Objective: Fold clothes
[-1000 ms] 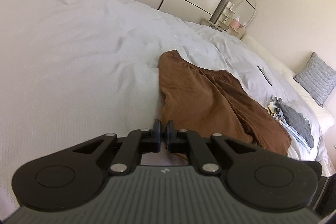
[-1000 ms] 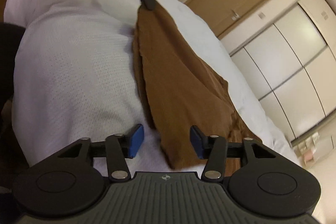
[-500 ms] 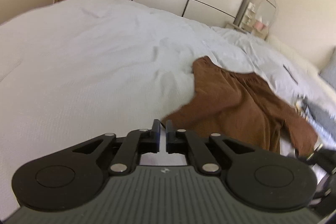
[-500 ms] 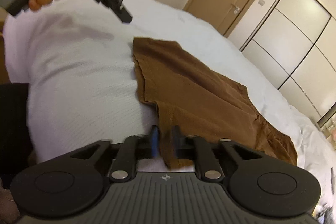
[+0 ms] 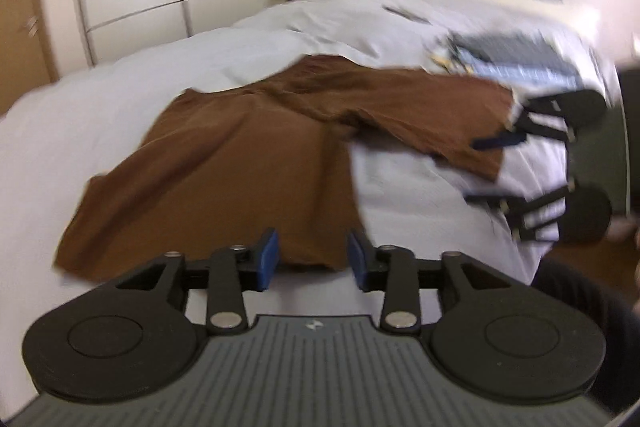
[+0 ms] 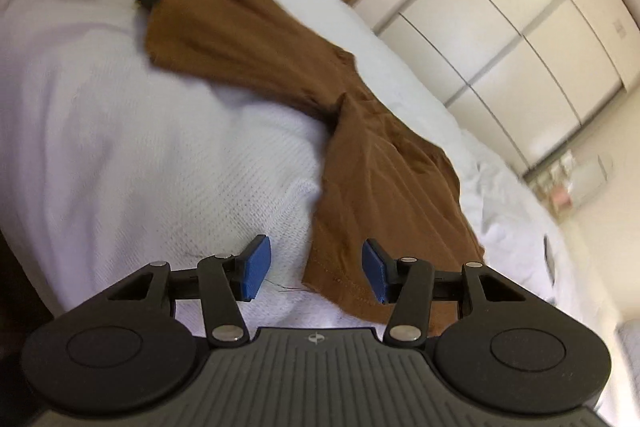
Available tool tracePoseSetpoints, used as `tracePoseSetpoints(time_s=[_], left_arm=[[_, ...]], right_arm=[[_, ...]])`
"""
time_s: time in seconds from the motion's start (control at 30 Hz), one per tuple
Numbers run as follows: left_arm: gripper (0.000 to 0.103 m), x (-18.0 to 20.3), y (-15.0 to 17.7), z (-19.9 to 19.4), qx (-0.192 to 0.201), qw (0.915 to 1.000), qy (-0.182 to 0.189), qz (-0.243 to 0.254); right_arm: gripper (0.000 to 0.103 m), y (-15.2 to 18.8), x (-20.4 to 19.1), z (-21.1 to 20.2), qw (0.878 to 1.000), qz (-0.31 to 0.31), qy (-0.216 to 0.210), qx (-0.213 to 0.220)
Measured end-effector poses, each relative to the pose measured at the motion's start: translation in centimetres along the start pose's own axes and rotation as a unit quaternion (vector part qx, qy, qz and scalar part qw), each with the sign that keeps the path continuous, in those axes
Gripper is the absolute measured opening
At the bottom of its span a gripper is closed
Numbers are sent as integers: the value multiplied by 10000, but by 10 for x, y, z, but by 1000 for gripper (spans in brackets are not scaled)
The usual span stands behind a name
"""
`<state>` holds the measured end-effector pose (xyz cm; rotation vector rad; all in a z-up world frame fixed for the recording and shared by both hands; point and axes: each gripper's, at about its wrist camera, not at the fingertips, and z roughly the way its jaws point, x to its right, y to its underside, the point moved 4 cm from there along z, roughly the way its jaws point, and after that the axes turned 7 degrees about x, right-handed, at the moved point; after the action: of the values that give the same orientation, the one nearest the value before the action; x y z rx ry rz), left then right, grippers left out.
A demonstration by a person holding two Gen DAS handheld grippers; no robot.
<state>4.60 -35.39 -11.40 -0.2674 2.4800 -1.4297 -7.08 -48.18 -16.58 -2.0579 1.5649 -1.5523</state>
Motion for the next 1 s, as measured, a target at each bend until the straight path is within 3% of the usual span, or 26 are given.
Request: tracePoseSetpoints(time_s=[0.07, 0.13, 0.23, 0.3, 0.37, 0.6, 0.77, 0.83, 1.0], left_arm=[[36, 18, 0, 8, -26, 9990, 50, 446], [38, 35, 1, 16, -86, 9951, 13, 989], [36, 50, 10, 29, -275, 9845, -266, 1713], [6, 52, 14, 34, -391, 9831, -319, 1761], [3, 54, 13, 35, -411, 9840, -360, 1694], [2, 70, -4, 22, -88, 9937, -19, 1121], [3, 74, -6, 22, -188, 9945, 157, 1019], [8, 72, -3, 14, -202, 9954, 298, 884], [18, 28, 5, -18, -59, 9992, -170, 367]], right_arm=[[29, 3, 0, 6, 9999, -167, -41, -21], [0, 8, 6, 11, 9999, -61, -37, -89], [0, 17, 18, 14, 9998, 140, 15, -150], [0, 22, 27, 12, 9994, 299, 90, -155], [0, 25, 34, 8, 9990, 390, 156, -150], [0, 28, 43, -12, 9986, 479, 208, -60], [0, 36, 36, -15, 9982, 525, 174, -220], [0, 41, 33, -15, 9981, 501, 115, -347], [0, 36, 24, -28, 9986, 421, 112, -285]])
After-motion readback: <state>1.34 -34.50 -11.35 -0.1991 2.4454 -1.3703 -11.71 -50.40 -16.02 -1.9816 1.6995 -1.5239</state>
